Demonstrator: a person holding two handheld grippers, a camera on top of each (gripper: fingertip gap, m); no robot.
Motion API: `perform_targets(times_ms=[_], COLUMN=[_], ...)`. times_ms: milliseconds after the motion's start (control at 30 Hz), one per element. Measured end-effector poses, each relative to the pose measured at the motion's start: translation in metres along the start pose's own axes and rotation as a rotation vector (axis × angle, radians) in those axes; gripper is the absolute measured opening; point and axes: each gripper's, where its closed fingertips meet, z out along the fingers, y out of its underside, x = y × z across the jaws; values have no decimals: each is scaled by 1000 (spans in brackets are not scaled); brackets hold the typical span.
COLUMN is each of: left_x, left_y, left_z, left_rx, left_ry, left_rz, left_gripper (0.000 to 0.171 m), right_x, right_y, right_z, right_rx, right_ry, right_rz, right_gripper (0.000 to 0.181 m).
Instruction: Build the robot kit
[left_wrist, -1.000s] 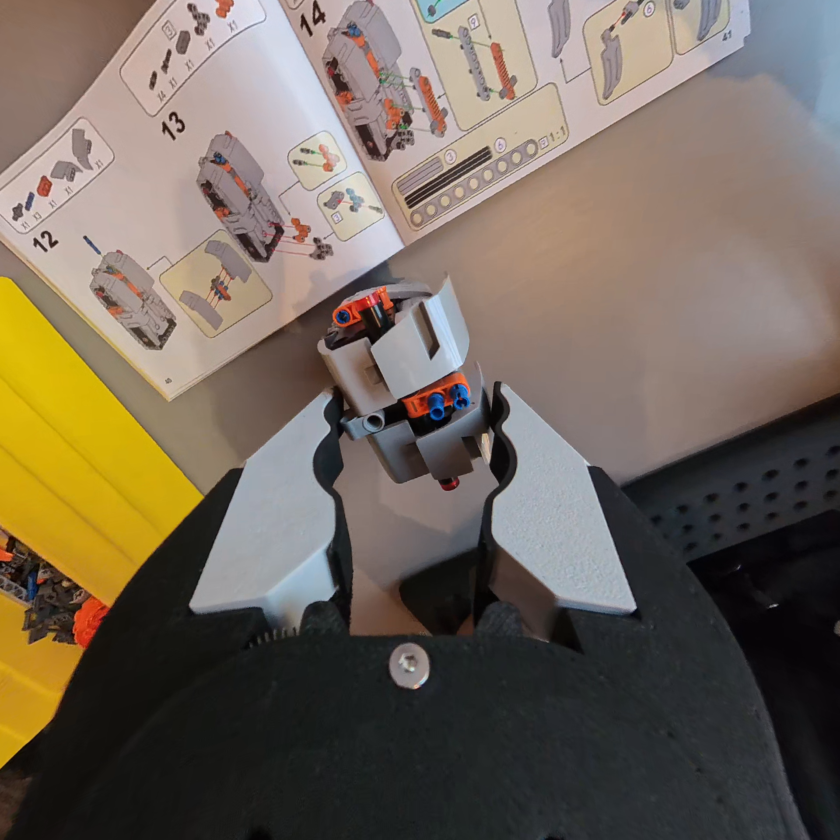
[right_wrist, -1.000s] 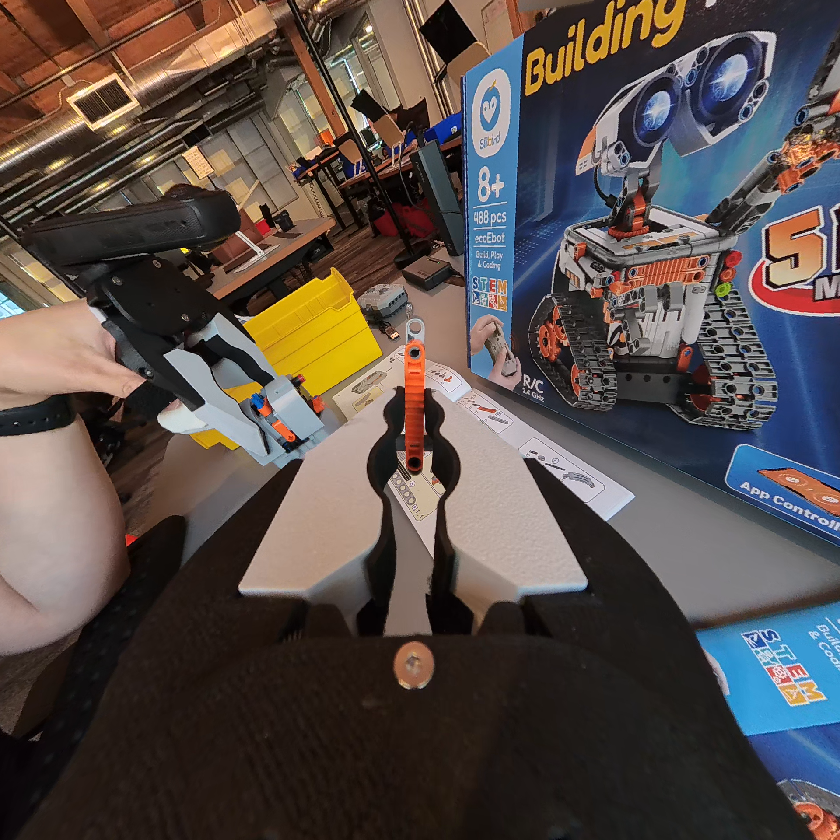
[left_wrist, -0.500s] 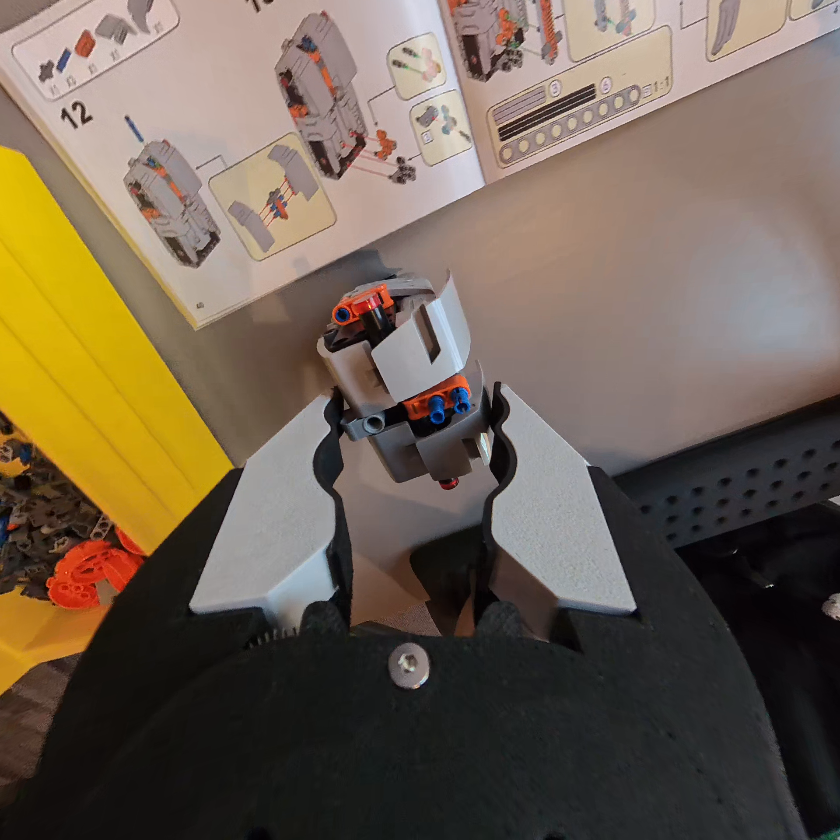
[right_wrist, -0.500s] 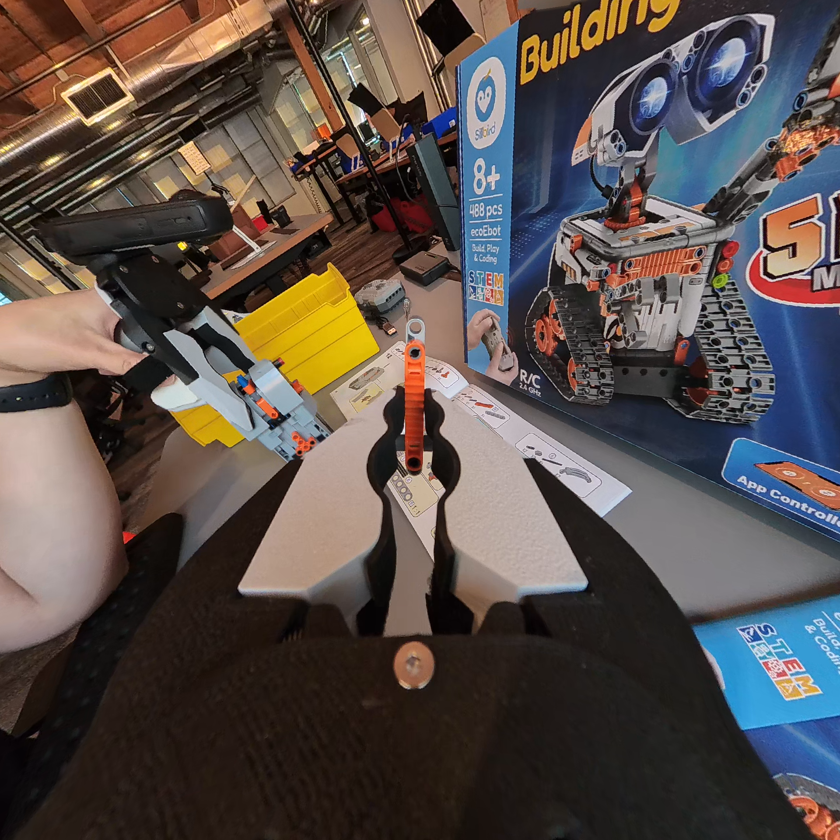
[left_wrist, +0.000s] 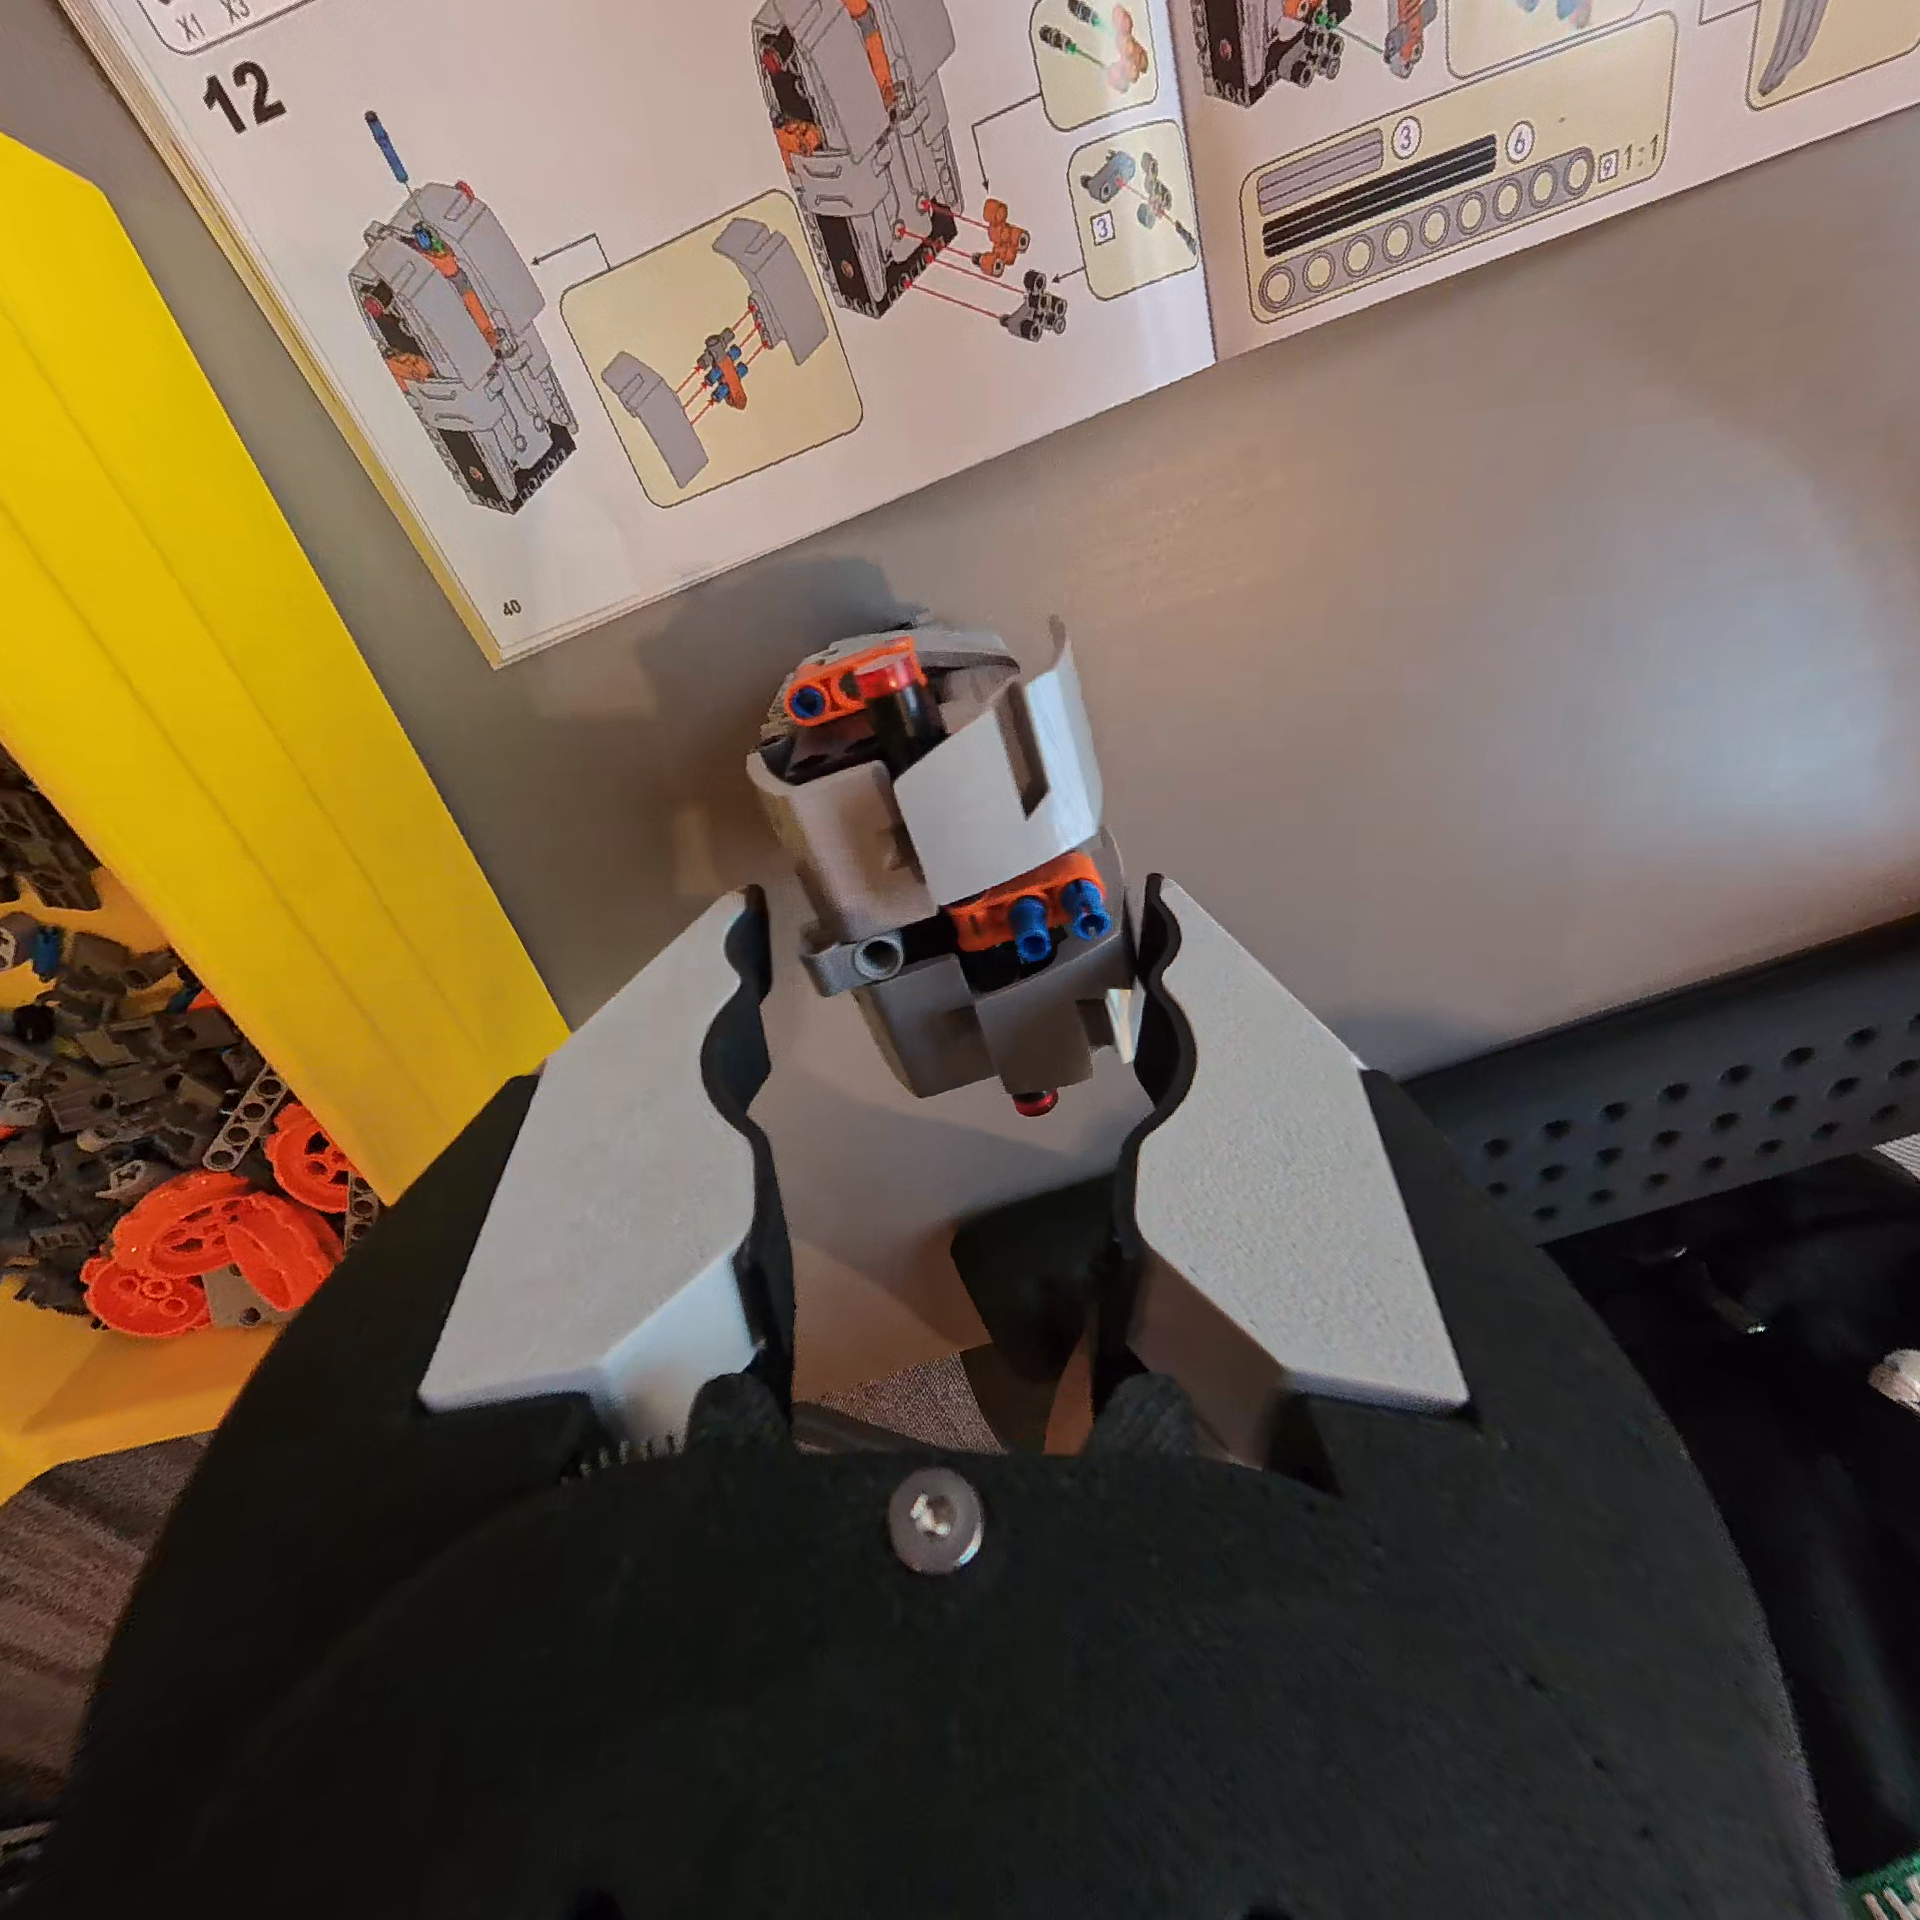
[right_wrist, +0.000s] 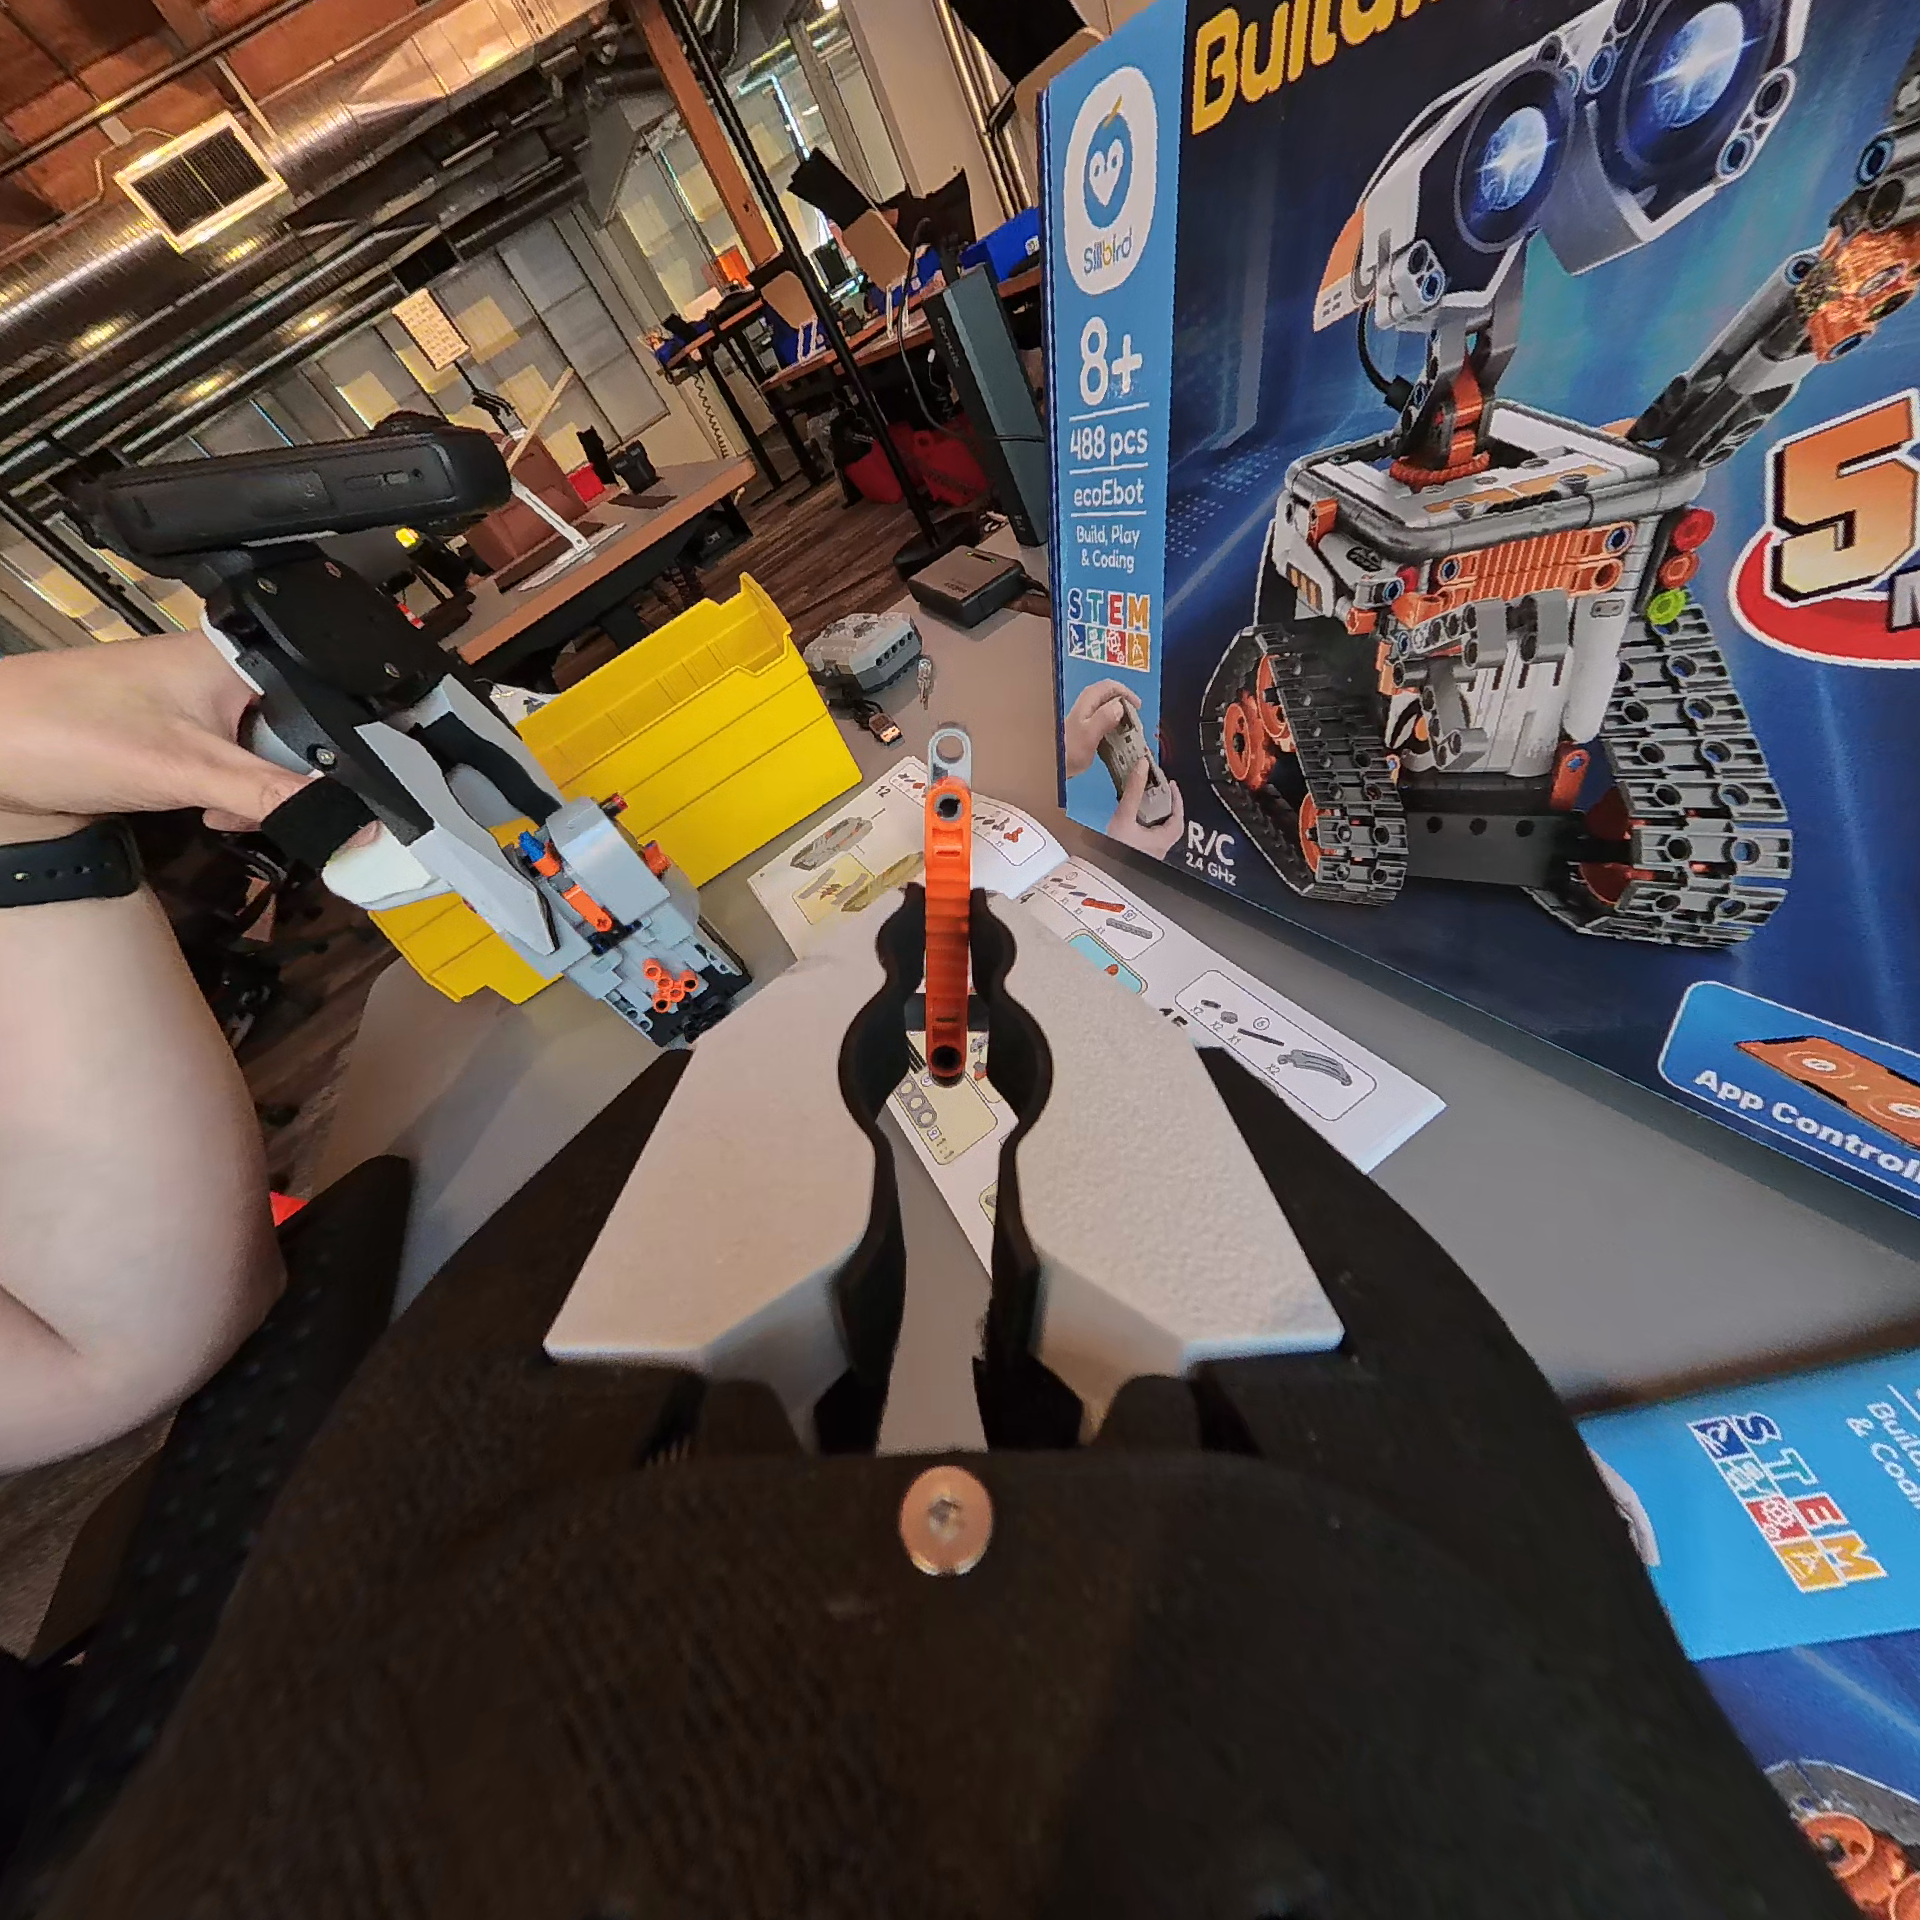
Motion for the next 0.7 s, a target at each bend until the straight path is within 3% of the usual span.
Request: perform_targets(times_ms=[100, 433, 700], left_x=[-3, 8, 26], left_y=[-1, -13, -35], left_z=[0, -14, -64], left_rx=[-4, 83, 372], left_ry=[-32, -45, -44], left_rz=[-6, 27, 80], left_gripper=[78, 74, 57], right_x=[0, 1, -4], right_y=[1, 5, 11], right_z=[1, 3, 7], right_rx=[-5, -19, -45], right_ry=[1, 1, -18], right_rz=[-1, -2, -2], right_gripper=[5, 5, 5])
